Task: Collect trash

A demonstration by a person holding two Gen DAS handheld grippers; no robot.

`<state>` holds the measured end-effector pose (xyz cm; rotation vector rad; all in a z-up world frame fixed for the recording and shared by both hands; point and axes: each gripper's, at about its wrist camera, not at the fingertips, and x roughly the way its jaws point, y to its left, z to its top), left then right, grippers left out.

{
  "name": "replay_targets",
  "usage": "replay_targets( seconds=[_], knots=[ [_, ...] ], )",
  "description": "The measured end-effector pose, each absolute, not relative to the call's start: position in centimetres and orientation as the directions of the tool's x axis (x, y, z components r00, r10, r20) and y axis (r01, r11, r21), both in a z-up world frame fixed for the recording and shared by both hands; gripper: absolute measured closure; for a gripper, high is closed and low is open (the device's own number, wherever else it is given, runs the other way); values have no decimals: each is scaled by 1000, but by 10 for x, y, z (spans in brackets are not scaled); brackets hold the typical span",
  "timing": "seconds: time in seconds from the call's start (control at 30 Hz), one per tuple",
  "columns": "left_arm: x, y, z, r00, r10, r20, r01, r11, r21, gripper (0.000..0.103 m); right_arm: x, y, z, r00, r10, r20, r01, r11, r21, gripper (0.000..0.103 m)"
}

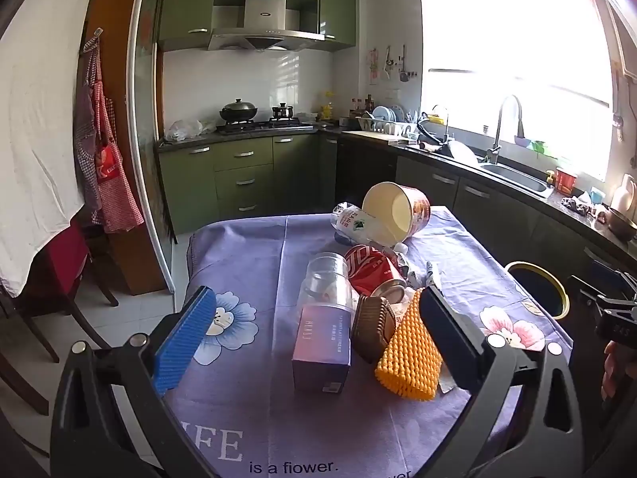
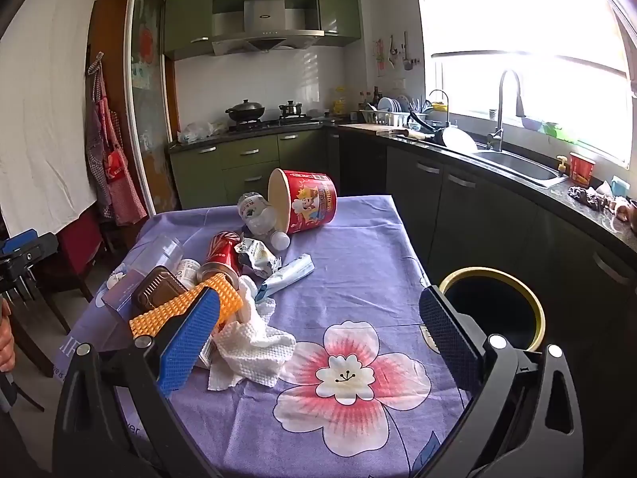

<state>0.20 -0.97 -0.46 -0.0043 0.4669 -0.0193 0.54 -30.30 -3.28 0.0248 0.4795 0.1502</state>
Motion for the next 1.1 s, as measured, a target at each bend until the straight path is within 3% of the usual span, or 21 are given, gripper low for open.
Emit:
replay_targets(
  seconds=[1.1],
  knots=[
    [5, -15, -7, 883, -35, -468, 38, 999, -3, 6, 9, -304, -38, 874, 145, -465, -130, 989, 64, 4]
  ],
)
